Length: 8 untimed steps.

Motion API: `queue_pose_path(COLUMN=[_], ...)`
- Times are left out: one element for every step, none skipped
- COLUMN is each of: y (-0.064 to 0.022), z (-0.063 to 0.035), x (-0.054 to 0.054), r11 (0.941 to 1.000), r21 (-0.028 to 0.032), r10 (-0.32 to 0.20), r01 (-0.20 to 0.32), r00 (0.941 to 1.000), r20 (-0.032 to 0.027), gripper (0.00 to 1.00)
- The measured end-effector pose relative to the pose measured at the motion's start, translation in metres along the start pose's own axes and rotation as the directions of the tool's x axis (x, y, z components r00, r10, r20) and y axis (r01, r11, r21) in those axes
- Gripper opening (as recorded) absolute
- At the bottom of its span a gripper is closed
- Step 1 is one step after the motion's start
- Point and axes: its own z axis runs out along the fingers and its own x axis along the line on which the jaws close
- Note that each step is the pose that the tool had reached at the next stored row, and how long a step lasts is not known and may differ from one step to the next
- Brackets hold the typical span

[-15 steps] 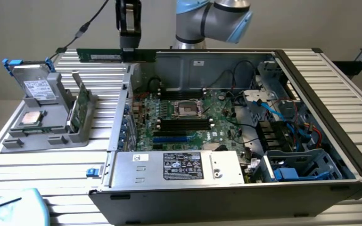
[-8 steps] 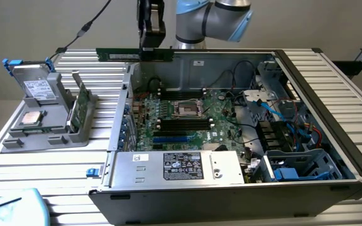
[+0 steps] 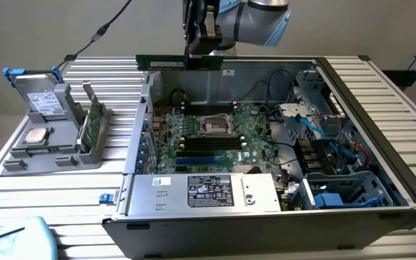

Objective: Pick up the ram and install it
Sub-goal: 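Pick up the ram and move it above insertion slot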

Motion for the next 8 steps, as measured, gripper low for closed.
queue_pose_path(y=[-0.0043, -0.0090, -0.0131, -0.0176, -0.0220, -0.0263, -0.0308, -0.0353], z=[-0.0007, -0.0015, -0.0023, -0.0030, -0.0038, -0.0046, -0.0053, -0.0060], x=[0.001, 0.002, 0.003, 0.004, 0.005, 0.005, 0.006, 0.007], r11=[1.0000, 1.0000, 1.0000, 1.0000, 1.0000, 1.0000, 1.0000, 1.0000], r21=[0.0002, 0.0004, 0.0006, 0.0008, 0.0010, 0.0012, 0.0014, 0.0016], r10=[0.000, 0.000, -0.001, -0.001, -0.001, -0.001, -0.001, -0.002], r01=[0.000, 0.000, 0.001, 0.001, 0.001, 0.001, 0.001, 0.002], r00=[1.0000, 1.0000, 1.0000, 1.0000, 1.0000, 1.0000, 1.0000, 0.9999], r20=[0.0014, 0.0030, 0.0042, 0.0056, 0.0070, 0.0082, 0.0096, 0.0110], gripper=[0.15, 0.15, 0.15, 0.15, 0.15, 0.15, 0.15, 0.15])
